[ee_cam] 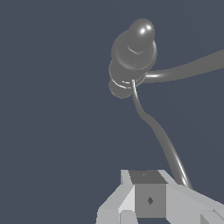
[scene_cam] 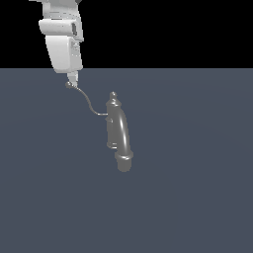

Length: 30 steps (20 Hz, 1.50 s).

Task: Turn on the faucet by rotating a designated handle.

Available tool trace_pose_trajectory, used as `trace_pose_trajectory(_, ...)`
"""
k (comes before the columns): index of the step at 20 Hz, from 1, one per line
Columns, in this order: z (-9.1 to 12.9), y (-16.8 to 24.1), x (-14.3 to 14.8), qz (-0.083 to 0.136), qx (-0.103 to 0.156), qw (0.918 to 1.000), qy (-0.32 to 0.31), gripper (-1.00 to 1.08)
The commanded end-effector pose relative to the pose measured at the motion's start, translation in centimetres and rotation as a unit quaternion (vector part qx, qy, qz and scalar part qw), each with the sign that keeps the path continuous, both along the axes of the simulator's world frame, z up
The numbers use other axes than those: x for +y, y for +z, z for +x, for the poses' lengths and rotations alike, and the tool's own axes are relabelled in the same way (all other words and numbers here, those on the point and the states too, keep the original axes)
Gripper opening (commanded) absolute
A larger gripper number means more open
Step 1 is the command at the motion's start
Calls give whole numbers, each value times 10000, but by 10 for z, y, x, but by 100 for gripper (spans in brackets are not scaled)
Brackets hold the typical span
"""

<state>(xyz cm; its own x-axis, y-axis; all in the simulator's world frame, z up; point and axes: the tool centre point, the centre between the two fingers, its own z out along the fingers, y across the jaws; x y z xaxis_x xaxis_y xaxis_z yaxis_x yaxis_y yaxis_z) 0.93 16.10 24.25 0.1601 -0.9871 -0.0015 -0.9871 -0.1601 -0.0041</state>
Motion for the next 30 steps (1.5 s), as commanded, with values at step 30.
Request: trace_pose_trajectory(30,-79,1,-54,-8,-7,10000,-32,-100)
